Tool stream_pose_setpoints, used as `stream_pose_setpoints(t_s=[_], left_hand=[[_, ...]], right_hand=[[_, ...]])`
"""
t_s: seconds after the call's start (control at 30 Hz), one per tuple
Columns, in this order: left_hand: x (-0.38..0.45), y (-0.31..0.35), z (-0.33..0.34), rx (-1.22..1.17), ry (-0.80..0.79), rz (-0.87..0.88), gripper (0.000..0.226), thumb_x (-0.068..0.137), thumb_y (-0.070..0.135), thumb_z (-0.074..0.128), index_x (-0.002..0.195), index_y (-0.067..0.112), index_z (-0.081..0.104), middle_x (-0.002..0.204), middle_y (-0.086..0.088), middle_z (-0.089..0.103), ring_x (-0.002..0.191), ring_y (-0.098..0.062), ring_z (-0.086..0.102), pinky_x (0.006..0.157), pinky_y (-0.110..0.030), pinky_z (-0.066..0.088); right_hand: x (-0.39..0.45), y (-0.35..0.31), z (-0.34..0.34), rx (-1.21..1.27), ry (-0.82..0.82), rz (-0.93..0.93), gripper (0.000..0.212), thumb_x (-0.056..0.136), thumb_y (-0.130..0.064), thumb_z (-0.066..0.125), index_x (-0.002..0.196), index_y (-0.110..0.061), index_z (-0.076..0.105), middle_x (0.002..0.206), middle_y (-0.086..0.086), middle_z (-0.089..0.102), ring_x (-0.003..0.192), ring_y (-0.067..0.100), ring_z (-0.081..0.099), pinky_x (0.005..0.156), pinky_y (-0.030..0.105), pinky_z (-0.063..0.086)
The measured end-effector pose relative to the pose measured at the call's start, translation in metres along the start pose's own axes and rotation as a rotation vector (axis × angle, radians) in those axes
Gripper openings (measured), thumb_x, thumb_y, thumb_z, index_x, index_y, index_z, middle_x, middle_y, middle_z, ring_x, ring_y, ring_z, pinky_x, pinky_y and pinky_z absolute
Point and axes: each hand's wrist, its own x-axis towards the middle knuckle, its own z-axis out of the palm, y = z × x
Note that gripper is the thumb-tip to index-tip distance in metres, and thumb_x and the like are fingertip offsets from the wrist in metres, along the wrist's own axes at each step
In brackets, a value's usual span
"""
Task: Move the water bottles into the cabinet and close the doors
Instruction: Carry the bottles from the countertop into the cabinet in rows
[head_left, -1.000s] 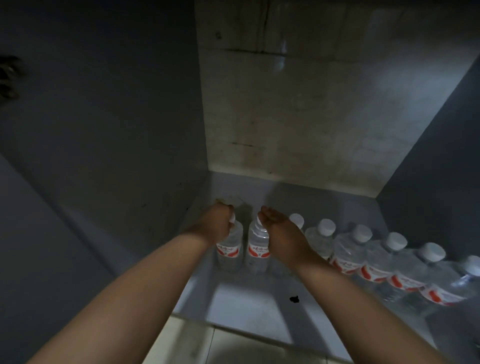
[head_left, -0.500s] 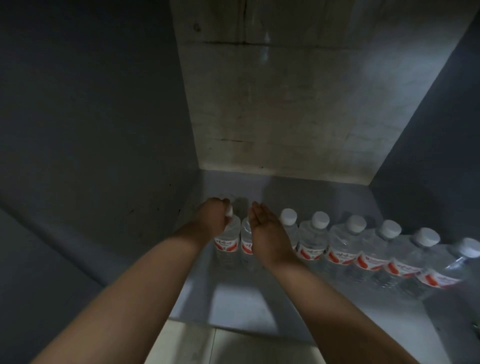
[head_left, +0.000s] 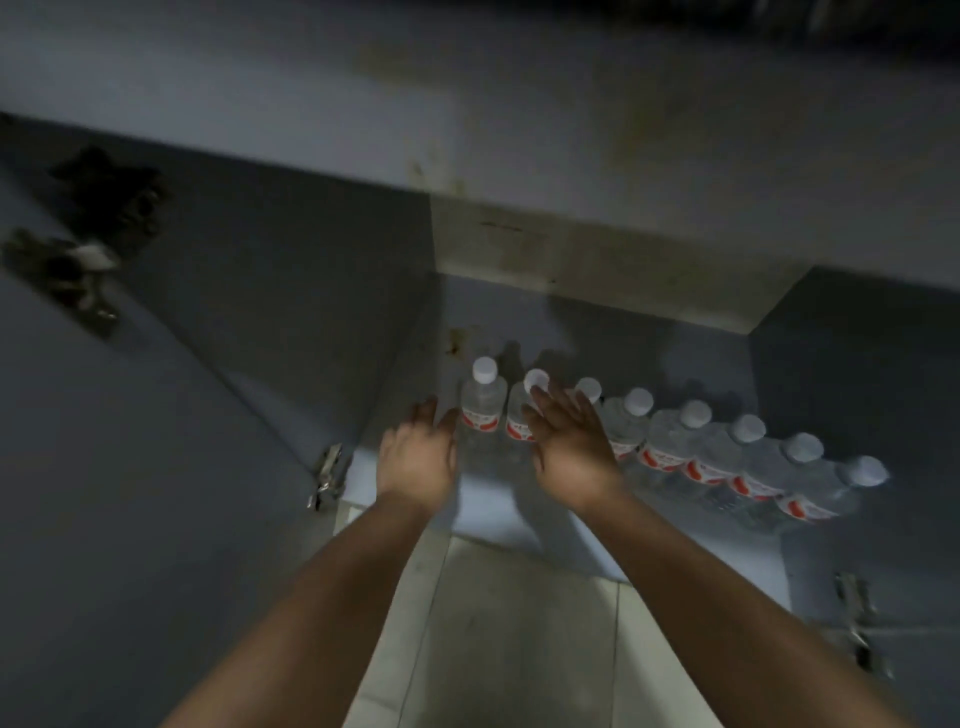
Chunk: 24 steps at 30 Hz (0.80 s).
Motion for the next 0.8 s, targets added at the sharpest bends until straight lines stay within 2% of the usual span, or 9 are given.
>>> stream_pose_setpoints(t_s=[0.03,0.1,0.2,0.33,0.47,0.6,0.63,0.73,0.8], left_hand=[[-0.016,-0.002,-0.005,0.000,-0.086,-0.051,0.045,0.096,0.024,0.037,0.141,0.017,0.037,0.154,-0.011,0.028,0.141,-0.028,0.030,0.109,-0.038,0.034],[-0.044,-0.001,-0.030,-0.021,-0.164,-0.129,0.045,0.099,0.029,0.033,0.143,0.022,0.030,0.159,-0.002,0.015,0.147,-0.020,0.012,0.117,-0.034,0.020],[-0.088,0.005,-0.087,-0.018,-0.171,-0.154,0.044,0.099,0.031,0.033,0.142,0.023,0.032,0.160,0.002,0.012,0.148,-0.019,0.008,0.117,-0.037,0.020],[-0.139,0.023,-0.180,-0.059,-0.252,-0.221,0.047,0.100,0.032,0.032,0.146,0.025,0.025,0.161,0.004,0.004,0.149,-0.019,0.002,0.119,-0.037,0.015],[-0.176,0.036,-0.286,-0.047,-0.049,-0.142,0.042,0.092,0.028,0.051,0.133,0.020,0.051,0.150,-0.007,0.039,0.140,-0.033,0.033,0.108,-0.046,0.036],[-0.199,0.027,-0.377,0.051,-0.093,-0.163,0.050,0.098,0.039,0.036,0.146,0.029,0.026,0.159,0.002,0.015,0.149,-0.023,0.007,0.119,-0.039,0.018],[-0.202,0.021,-0.397,0.064,-0.040,-0.150,0.048,0.096,0.036,0.041,0.143,0.027,0.035,0.157,-0.001,0.025,0.147,-0.027,0.016,0.116,-0.042,0.026],[-0.205,0.001,-0.447,0.141,0.130,-0.138,0.041,0.074,0.030,0.062,0.112,0.016,0.069,0.123,-0.014,0.066,0.118,-0.042,0.058,0.082,-0.053,0.055],[-0.204,-0.009,-0.471,0.085,0.153,-0.189,0.042,0.088,0.029,0.056,0.129,0.019,0.056,0.143,-0.011,0.049,0.136,-0.038,0.038,0.102,-0.050,0.043]], right_hand=[[-0.010,-0.006,-0.012,-0.007,-0.052,0.015,0.033,0.062,-0.020,0.058,0.087,-0.012,0.078,0.102,0.008,0.077,0.094,0.028,0.073,0.071,0.048,0.060],[-0.030,-0.018,-0.031,0.016,-0.168,0.036,0.039,0.064,-0.023,0.045,0.086,-0.015,0.077,0.101,0.006,0.077,0.093,0.026,0.074,0.072,0.048,0.059],[-0.061,-0.039,-0.077,0.008,-0.229,0.025,0.040,0.069,-0.029,0.045,0.089,-0.013,0.075,0.103,0.010,0.075,0.094,0.029,0.072,0.076,0.046,0.058],[-0.097,-0.075,-0.154,0.039,-0.327,0.041,0.050,0.069,-0.038,0.035,0.080,-0.017,0.079,0.093,0.004,0.079,0.085,0.023,0.076,0.066,0.041,0.061],[-0.118,-0.111,-0.242,0.094,-0.340,-0.013,0.050,0.070,-0.041,0.036,0.082,-0.018,0.078,0.093,0.003,0.079,0.085,0.022,0.076,0.066,0.039,0.061],[-0.114,-0.142,-0.320,0.136,-0.213,-0.093,0.061,0.095,-0.041,0.023,0.087,-0.014,0.077,0.095,0.006,0.078,0.088,0.024,0.075,0.068,0.040,0.060],[-0.109,-0.149,-0.338,0.151,-0.173,-0.098,0.066,0.097,-0.041,0.018,0.087,-0.013,0.077,0.095,0.007,0.078,0.088,0.025,0.075,0.069,0.041,0.060],[-0.087,-0.168,-0.385,0.172,-0.053,-0.053,0.048,0.080,-0.039,0.040,0.088,-0.010,0.077,0.096,0.010,0.078,0.090,0.028,0.074,0.071,0.045,0.060],[-0.068,-0.173,-0.406,0.186,0.009,-0.024,0.047,0.072,-0.037,0.044,0.088,-0.008,0.077,0.096,0.012,0.078,0.089,0.029,0.074,0.072,0.046,0.060]])
